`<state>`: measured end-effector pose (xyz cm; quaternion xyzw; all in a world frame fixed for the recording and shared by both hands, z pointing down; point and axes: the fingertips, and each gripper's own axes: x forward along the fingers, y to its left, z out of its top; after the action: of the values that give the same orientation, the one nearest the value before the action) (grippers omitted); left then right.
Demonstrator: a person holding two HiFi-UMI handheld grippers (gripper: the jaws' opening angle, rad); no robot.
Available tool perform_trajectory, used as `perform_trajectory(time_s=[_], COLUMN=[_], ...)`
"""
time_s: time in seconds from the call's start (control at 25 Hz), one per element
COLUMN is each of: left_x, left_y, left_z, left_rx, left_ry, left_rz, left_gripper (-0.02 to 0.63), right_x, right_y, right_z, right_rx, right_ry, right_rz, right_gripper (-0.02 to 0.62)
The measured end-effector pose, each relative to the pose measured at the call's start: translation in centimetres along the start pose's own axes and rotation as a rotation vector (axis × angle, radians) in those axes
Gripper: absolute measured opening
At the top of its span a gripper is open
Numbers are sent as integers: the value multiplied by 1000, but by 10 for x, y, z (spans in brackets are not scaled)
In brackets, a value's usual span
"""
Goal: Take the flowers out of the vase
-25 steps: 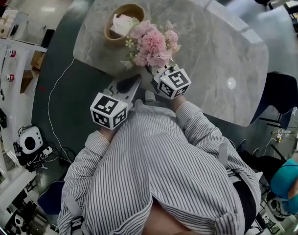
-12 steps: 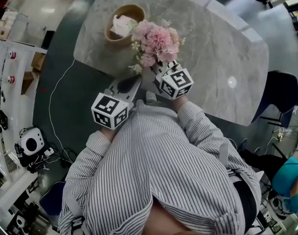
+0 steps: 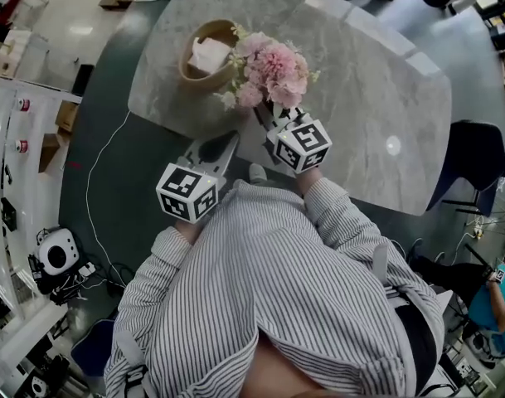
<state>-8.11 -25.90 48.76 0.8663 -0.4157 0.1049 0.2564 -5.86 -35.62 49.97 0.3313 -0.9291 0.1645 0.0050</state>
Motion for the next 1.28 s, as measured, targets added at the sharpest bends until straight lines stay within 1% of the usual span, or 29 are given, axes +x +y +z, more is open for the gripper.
perform_trajectory(time_s=[0.2, 0.4, 0.72, 0.84, 1.16, 1.28], left_x=[-5, -11, -18, -24, -41, -48], left_y=[7, 15, 24, 23, 8, -2], left_z=[16, 32, 58, 69, 115, 134], left_rx=[9, 20, 65, 132, 310, 339], left_ry=[-41, -95, -165, -177, -254, -298], left_rz=[19, 40, 61, 73, 70, 45], left_gripper=[11, 11, 11, 11, 11, 11], right_x=[-3, -5, -12, -16, -30, -35], right_y=[1, 8, 26, 33, 52, 62], right_z=[19, 40, 74, 84, 123, 135], right_rx=[9, -16, -38, -50, -59, -61], right_ry=[-23, -35, -42, -22, 20, 35], right_rz=[-6, 1, 22, 21, 42, 52], right_gripper=[20, 20, 20, 20, 20, 20])
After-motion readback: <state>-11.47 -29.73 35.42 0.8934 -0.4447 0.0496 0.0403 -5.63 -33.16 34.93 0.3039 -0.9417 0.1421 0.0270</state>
